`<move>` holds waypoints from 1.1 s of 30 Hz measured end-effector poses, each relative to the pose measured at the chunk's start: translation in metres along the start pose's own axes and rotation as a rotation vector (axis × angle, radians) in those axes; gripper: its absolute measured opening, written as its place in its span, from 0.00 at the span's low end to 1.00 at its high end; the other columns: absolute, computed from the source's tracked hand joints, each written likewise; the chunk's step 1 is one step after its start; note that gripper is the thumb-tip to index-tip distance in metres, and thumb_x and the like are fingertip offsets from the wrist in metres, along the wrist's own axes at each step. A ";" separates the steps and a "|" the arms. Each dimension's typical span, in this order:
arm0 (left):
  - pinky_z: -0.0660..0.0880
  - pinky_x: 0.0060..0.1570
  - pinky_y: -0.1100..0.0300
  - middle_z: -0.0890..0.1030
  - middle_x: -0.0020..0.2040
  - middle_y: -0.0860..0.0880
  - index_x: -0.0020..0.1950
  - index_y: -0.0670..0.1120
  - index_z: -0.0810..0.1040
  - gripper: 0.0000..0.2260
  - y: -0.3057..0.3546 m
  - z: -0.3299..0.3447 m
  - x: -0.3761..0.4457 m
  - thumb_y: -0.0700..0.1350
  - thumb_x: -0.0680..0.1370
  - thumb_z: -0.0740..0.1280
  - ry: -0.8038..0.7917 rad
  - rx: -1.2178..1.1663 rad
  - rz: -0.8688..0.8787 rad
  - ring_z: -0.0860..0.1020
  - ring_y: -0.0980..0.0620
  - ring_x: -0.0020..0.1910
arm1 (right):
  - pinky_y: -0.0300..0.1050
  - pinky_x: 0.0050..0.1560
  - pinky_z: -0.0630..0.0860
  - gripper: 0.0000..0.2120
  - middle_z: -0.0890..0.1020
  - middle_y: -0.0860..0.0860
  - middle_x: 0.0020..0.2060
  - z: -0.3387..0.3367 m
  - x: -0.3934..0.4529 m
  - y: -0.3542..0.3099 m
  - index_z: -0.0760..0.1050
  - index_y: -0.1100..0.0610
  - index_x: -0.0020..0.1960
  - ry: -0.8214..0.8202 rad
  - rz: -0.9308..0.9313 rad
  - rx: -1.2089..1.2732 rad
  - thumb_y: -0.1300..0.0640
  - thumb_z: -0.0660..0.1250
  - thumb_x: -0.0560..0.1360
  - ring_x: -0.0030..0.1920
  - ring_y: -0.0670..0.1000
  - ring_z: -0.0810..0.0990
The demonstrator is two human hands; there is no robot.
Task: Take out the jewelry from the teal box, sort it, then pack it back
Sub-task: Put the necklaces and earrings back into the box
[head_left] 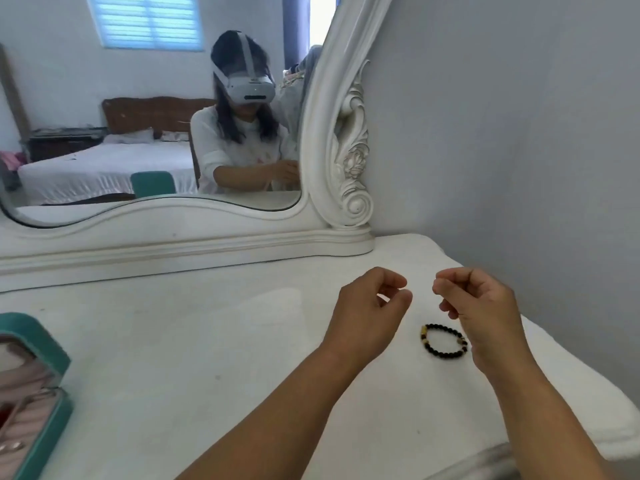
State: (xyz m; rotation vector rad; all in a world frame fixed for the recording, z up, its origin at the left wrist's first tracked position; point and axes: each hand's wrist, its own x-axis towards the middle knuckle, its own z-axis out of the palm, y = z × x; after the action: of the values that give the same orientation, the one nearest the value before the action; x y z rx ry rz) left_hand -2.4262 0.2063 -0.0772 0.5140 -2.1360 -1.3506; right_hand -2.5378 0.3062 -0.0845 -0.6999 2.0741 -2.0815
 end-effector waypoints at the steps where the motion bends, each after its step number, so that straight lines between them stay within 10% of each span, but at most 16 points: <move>1: 0.73 0.38 0.65 0.79 0.45 0.57 0.51 0.53 0.77 0.06 0.005 -0.015 -0.010 0.48 0.75 0.65 0.017 0.033 0.033 0.77 0.56 0.39 | 0.40 0.36 0.71 0.04 0.80 0.48 0.33 0.016 -0.013 -0.009 0.78 0.54 0.41 -0.074 -0.017 -0.001 0.62 0.68 0.72 0.31 0.47 0.75; 13: 0.71 0.40 0.73 0.76 0.43 0.61 0.46 0.54 0.78 0.03 -0.045 -0.214 -0.136 0.45 0.75 0.67 0.369 0.565 0.146 0.75 0.62 0.46 | 0.36 0.34 0.71 0.04 0.82 0.49 0.32 0.182 -0.142 -0.043 0.78 0.55 0.39 -0.660 0.037 0.043 0.59 0.67 0.72 0.29 0.42 0.76; 26: 0.71 0.35 0.74 0.78 0.45 0.52 0.46 0.50 0.76 0.05 -0.097 -0.329 -0.196 0.41 0.73 0.69 0.849 0.498 -0.044 0.76 0.57 0.39 | 0.35 0.33 0.71 0.03 0.82 0.50 0.37 0.286 -0.197 -0.052 0.77 0.56 0.43 -0.710 0.093 -0.025 0.59 0.65 0.73 0.34 0.46 0.76; 33: 0.70 0.52 0.65 0.70 0.63 0.57 0.68 0.54 0.64 0.24 -0.114 -0.345 -0.179 0.46 0.74 0.68 0.638 0.289 -0.169 0.72 0.57 0.58 | 0.33 0.35 0.70 0.21 0.75 0.44 0.52 0.315 -0.204 -0.055 0.67 0.48 0.59 -0.641 -0.049 -0.148 0.54 0.70 0.70 0.41 0.44 0.75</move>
State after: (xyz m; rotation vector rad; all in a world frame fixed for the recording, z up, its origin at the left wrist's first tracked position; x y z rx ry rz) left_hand -2.0661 0.0230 -0.1076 1.0962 -1.7717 -0.7991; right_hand -2.2179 0.1031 -0.0940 -1.2488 1.8443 -1.4497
